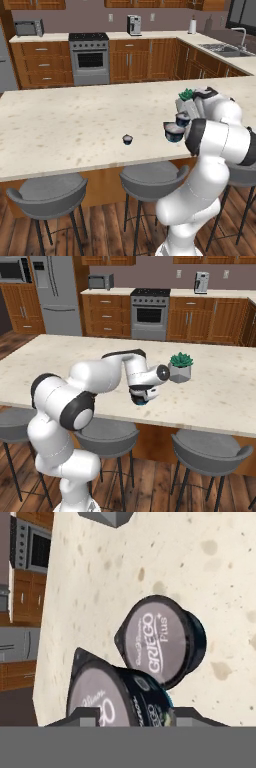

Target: Stack the yogurt containers by placing the smaller containers on top of the larger containers.

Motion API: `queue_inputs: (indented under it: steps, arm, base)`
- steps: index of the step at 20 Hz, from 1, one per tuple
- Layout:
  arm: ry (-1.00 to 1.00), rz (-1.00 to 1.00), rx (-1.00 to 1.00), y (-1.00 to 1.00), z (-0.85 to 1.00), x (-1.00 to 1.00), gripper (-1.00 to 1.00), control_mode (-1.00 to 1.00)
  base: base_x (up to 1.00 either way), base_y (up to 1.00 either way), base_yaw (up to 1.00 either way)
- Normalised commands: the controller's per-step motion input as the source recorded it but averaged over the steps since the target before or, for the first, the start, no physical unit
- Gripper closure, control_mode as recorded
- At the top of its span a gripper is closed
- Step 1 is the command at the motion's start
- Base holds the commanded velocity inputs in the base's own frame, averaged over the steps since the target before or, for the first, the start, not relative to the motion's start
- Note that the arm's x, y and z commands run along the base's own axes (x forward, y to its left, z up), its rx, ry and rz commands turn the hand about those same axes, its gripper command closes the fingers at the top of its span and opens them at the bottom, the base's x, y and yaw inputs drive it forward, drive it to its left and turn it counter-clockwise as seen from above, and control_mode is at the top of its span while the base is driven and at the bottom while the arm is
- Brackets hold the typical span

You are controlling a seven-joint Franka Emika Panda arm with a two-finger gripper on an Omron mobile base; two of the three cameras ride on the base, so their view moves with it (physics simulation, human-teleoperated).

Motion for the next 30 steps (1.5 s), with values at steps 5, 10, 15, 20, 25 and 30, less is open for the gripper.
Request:
queue_inputs:
  steps: [5, 10, 15, 20, 25, 30]
  arm:
    - [0.00, 0.03, -0.02, 0.00, -0.26, 0.22, 1.00, -1.00]
    - [0.00, 0.03, -0.02, 0.00, -0.26, 0.29, 1.00, -1.00]
    - [0.00, 0.03, 0.00, 0.00, -0.18, 0.29, 1.00, -1.00]
    - [0.00, 0.03, 0.00, -0.03, -0.07, 0.28, 1.00, -1.00]
    - [0.00, 0.03, 0.00, -0.07, -0.06, 0.21, 1.00, -1.00]
    - [0.00, 0.04, 0.00, -0.10, -0.13, 0.11, 1.00, -1.00]
  base:
    - [0.00, 0.00, 0.00]
    - [0.00, 0.00, 0.00]
    - [0.00, 0.00, 0.00]
    - [0.00, 0.00, 0.00]
    - [0.00, 0.00, 0.00]
    - [0.00, 0.00, 0.00]
